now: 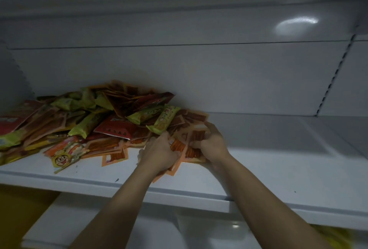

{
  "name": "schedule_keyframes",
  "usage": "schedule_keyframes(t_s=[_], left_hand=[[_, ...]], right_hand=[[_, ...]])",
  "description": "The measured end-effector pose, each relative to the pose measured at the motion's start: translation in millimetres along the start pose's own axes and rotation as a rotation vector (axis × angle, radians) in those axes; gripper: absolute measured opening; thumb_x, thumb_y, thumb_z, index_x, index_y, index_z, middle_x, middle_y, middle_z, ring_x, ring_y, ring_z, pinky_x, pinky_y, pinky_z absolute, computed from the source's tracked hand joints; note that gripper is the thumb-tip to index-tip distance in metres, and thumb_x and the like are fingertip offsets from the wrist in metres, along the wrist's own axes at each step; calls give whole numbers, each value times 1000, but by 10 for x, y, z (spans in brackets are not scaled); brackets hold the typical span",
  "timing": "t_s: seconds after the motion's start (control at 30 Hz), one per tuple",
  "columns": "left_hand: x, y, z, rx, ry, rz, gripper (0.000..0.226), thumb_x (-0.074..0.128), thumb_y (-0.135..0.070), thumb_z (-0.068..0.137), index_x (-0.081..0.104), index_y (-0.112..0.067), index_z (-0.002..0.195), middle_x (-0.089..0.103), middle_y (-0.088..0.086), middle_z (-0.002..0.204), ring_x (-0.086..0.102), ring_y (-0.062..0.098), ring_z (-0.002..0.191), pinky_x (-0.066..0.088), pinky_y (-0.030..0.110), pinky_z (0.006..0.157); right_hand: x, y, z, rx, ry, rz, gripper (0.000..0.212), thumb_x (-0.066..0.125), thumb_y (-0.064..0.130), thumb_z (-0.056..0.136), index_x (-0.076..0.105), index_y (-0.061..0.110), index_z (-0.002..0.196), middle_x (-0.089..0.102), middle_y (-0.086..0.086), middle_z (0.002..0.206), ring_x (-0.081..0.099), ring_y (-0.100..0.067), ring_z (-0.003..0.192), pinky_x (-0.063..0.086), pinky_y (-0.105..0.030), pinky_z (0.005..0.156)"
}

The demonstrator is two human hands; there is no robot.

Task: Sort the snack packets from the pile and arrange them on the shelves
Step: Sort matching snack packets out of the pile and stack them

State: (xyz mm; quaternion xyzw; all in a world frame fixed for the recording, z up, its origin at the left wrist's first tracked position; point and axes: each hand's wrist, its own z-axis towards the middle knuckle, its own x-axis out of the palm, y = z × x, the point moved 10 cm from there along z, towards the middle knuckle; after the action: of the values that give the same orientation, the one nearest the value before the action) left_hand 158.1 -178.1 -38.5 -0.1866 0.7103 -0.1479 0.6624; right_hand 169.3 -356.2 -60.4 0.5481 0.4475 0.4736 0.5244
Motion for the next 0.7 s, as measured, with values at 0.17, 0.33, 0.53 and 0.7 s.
schedule_keyframes(t_s=[0.17, 0.33, 0.53, 0.7], left_hand=[[-8, -29, -64, -45, -38, -81, 81, 72, -51, 76, 26, -41, 142, 45, 5, 141, 41, 31, 132, 37, 53, 106], [17, -60, -113, -109, -52, -303, 104, 83, -43, 69, 17, -30, 149, 46, 7, 145, 44, 34, 132, 40, 51, 107], [39, -149, -263, -91, -116, -593, 89, 86, -22, 74, 30, -18, 143, 54, 2, 138, 54, 24, 123, 45, 40, 102], [-47, -224, -355, -24, -216, -580, 80, 84, -21, 77, 31, -21, 136, 57, 0, 131, 57, 24, 120, 48, 42, 100]], right_hand=[[142, 279, -105, -222, 64, -277, 71, 77, 29, 68, 44, 26, 131, 70, 12, 99, 68, -16, 94, 57, -41, 84], [60, 208, -57, -226, 22, -190, 75, 71, 13, 68, 39, 29, 133, 72, 7, 97, 70, -20, 92, 58, -49, 81], [-27, 130, -64, -56, 60, 3, 105, 68, -11, 71, 16, 47, 142, 70, 2, 92, 70, -22, 85, 60, -46, 73], [-45, 193, -210, 67, 143, 153, 32, 63, -17, 78, 68, 8, 98, 74, -14, 88, 73, -33, 76, 59, -40, 59]])
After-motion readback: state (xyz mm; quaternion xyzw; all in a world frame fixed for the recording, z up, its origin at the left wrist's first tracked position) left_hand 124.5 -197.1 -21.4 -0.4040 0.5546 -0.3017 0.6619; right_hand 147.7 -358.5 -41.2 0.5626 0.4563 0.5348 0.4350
